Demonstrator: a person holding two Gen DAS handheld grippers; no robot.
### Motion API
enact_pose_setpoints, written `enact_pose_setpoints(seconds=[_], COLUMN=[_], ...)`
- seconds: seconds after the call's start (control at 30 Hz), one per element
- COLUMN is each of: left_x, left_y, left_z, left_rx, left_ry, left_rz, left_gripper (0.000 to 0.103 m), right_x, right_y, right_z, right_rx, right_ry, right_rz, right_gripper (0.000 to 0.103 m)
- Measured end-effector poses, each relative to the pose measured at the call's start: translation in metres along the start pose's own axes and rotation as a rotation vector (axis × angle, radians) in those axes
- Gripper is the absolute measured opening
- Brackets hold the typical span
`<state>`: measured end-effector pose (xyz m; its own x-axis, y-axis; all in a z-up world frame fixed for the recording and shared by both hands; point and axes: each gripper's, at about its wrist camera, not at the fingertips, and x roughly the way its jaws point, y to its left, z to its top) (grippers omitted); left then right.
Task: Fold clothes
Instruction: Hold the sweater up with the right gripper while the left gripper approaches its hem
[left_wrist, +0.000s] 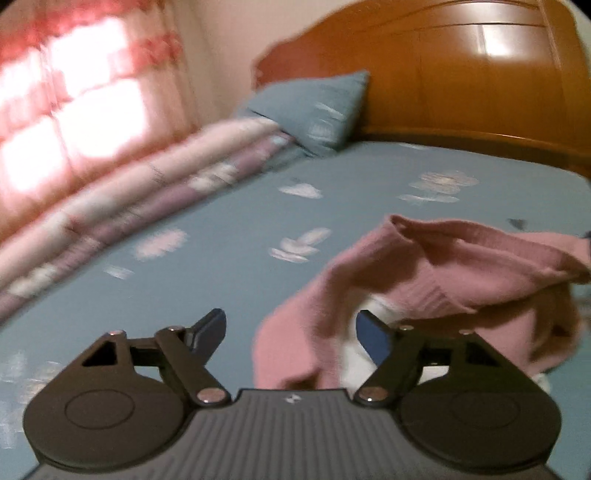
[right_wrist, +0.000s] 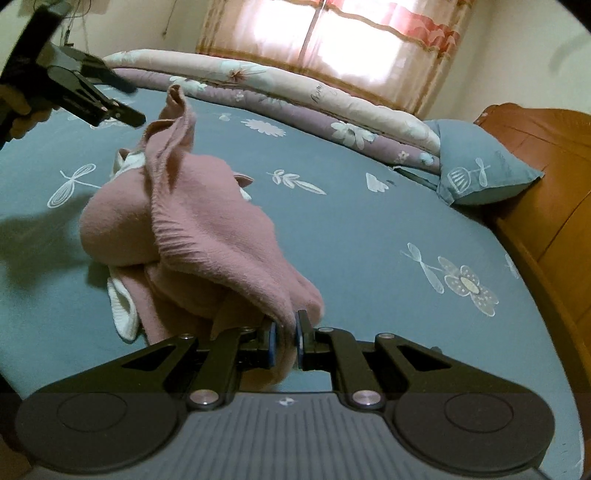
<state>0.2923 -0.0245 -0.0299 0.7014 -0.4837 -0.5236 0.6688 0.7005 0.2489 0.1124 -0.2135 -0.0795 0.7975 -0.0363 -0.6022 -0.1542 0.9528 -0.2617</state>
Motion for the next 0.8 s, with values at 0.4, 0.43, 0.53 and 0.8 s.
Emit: enact_pose_setpoints(seconds=[0.4, 0.43, 0.53, 0.8], left_x=[0.044, 0.044, 0.038, 0.053], left_y=[0.021, 0.027, 0.041, 0.039], left_z=[0.003, 0.002, -0.004, -0.012], left_rx=[0.073, 0.062, 0.013, -0.023], left_ry=[-0.013, -0.019, -0.042, 0.014], left_rz=[-0.231, -0.256, -0.291, -0.310], left_gripper=[0.076, 0.076, 0.076, 0.070], right_x=[0.009, 0.009, 0.011, 0.022], right_y=[-0.009, -0.010, -0.013, -0.023], right_z=[-0.001, -0.001, -0.002, -0.011], right_rx=[0.021, 0.020, 0.020, 0.063], right_ry=[0.015, 0.017, 0.026, 0.066], right_rz=[0.015, 0.014, 0.009, -0.004], right_gripper=[0.013, 0.013, 0.013, 0.013])
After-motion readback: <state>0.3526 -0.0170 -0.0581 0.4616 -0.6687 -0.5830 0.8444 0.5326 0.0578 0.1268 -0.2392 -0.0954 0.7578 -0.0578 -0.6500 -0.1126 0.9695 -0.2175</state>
